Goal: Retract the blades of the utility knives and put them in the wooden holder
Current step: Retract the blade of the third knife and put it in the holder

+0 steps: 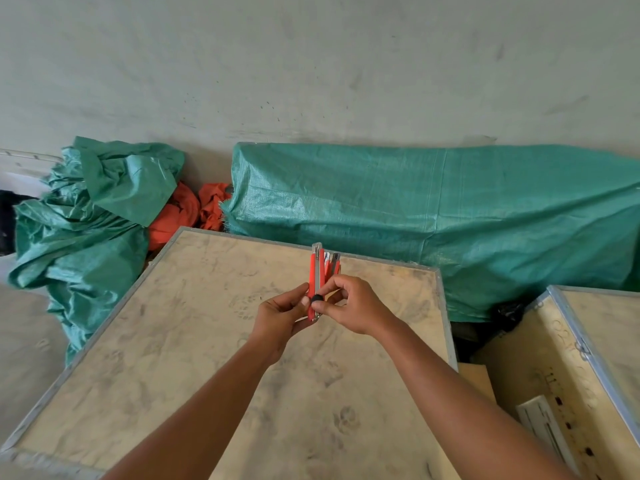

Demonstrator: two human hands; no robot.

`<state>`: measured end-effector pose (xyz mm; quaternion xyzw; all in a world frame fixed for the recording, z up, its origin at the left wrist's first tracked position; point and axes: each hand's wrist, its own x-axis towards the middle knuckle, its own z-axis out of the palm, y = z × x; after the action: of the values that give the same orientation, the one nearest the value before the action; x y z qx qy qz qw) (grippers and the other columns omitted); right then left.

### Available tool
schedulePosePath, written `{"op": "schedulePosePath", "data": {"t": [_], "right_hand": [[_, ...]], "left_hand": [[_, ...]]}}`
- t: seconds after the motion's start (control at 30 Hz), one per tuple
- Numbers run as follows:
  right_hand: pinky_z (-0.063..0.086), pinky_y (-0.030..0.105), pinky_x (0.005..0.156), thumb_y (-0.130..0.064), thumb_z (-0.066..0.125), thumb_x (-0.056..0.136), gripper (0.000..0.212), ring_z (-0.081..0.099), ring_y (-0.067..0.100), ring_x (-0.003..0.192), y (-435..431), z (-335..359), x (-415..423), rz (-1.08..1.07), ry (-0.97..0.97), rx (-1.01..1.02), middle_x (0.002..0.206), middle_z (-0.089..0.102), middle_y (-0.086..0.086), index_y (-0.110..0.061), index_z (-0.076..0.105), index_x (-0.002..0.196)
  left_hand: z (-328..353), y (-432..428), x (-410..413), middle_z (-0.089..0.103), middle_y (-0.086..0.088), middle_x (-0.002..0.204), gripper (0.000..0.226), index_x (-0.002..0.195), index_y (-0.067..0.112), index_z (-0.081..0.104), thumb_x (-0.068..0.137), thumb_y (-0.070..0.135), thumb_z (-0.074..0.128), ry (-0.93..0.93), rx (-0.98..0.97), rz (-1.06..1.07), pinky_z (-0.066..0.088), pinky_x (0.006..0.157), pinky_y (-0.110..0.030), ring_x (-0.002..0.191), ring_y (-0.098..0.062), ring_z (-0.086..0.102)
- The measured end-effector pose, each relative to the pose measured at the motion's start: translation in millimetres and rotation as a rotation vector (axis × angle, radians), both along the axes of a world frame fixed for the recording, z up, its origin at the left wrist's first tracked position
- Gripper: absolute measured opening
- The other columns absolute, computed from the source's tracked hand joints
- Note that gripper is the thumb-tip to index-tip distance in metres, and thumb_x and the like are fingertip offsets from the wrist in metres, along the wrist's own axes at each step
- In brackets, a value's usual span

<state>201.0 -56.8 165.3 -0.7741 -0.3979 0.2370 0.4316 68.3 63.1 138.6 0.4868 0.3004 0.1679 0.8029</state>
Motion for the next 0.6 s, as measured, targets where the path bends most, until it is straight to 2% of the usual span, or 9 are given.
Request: {"op": "schedulePosePath", "data": {"t": [0.13,0.23,0.4,0.5,0.57,0.6], "right_hand": [[0.06,0.028,0.078,-0.026,0.083,0.082,0.024,0.072,0.014,0.091,-0.8,-0.6,3.4,0.006,0.021,0.022,0.106,0.074,-0.007,-0.027,0.071,0.103],[0.061,0.025,0.082,-0.02,0.081,0.085,0.027,0.073,0.01,0.092,-1.9,-0.4,6.7,0.039,0.004,0.045,0.108,0.076,-0.01,-0.029,0.076,0.11],[0.06,0.024,0.077,-0.024,0.085,0.08,0.019,0.073,0.009,0.084,3.2,-5.1,5.5,-0.071,-0.009,0.071,0.095,0.076,-0.006,-0.019,0.075,0.096],[0.064,0.032,0.077,-0.028,0.081,0.085,0.011,0.074,0.015,0.086,8.1,-11.9,7.6,-0.11,0.042,0.08,0.093,0.076,-0.003,-0.024,0.071,0.09],[0.066,0.042,0.077,-0.023,0.075,0.091,0.006,0.076,0.018,0.089,10.5,-17.0,12.4,-0.139,0.115,0.108,0.096,0.077,0.002,-0.025,0.073,0.096],[0.066,0.044,0.075,-0.018,0.072,0.093,0.01,0.077,0.019,0.09,11.4,-18.3,15.5,-0.162,0.138,0.115,0.099,0.077,0.004,-0.022,0.074,0.102]], "left_hand": [[-0.4,2.9,5.1,0.076,-0.012,0.113,0.03,0.12,0.007,0.07,0.092,0.0,0.062,0.021,0.001,0.005,0.06,0.088,-0.043,0.098,-0.026,0.075],[0.8,6.0,7.4,0.076,-0.014,0.113,0.031,0.121,0.006,0.069,0.092,0.0,0.061,0.017,0.001,0.005,0.061,0.086,-0.042,0.095,-0.025,0.075],[1.2,9.0,12.0,0.076,-0.013,0.112,0.031,0.121,0.005,0.069,0.092,-0.001,0.06,0.018,0.003,-0.018,0.062,0.084,-0.039,0.093,-0.023,0.076],[0.3,11.5,14.9,0.077,-0.011,0.109,0.03,0.119,0.006,0.07,0.092,-0.002,0.06,0.024,0.026,-0.033,0.063,0.082,-0.039,0.092,-0.023,0.076],[0.9,13.1,16.5,0.079,-0.009,0.103,0.03,0.118,0.009,0.071,0.092,-0.003,0.059,0.025,0.044,-0.045,0.063,0.08,-0.038,0.092,-0.024,0.077],[1.1,13.7,17.5,0.08,-0.007,0.101,0.031,0.117,0.011,0.071,0.092,-0.003,0.059,0.025,0.051,-0.049,0.063,0.079,-0.037,0.092,-0.024,0.077]]}}
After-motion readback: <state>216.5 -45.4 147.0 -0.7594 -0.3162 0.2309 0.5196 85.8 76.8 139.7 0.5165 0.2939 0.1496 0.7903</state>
